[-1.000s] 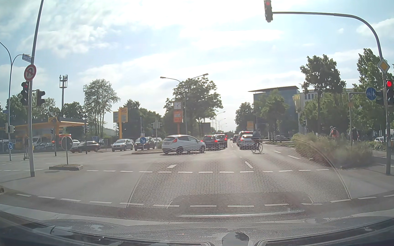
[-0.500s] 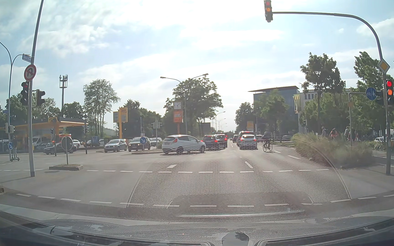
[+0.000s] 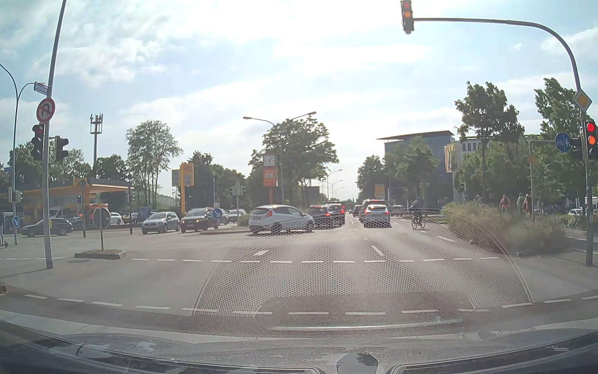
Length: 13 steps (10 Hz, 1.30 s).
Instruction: Follow the waypoints while adhering to traffic rules and regulations
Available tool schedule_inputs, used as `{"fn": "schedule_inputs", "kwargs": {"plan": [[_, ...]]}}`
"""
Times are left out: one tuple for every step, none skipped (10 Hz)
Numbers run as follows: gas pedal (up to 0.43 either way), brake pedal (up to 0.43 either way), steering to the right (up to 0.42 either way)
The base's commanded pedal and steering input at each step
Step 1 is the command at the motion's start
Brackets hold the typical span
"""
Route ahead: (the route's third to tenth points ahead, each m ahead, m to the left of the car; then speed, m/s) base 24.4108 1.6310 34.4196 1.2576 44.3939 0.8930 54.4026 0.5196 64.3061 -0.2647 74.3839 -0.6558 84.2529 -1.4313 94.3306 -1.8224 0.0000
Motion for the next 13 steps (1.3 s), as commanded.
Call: {"fn": "schedule_inputs", "kwargs": {"plan": [[0.0, 0.213, -0.009], [0.0, 0.213, -0.009], [0.0, 0.213, -0.009], [0.0, 0.213, -0.009], [0.0, 0.213, -0.009], [0.0, 0.012, -0.009], [0.0, 0.0, -0.009], [0.15, 0.0, -0.009], [0.24, 0.0, -0.01], [0.299, 0.0, -0.011], [0.299, 0.0, -0.014], [0.287, 0.0, -0.016], [0.197, 0.0, -0.017]]}}
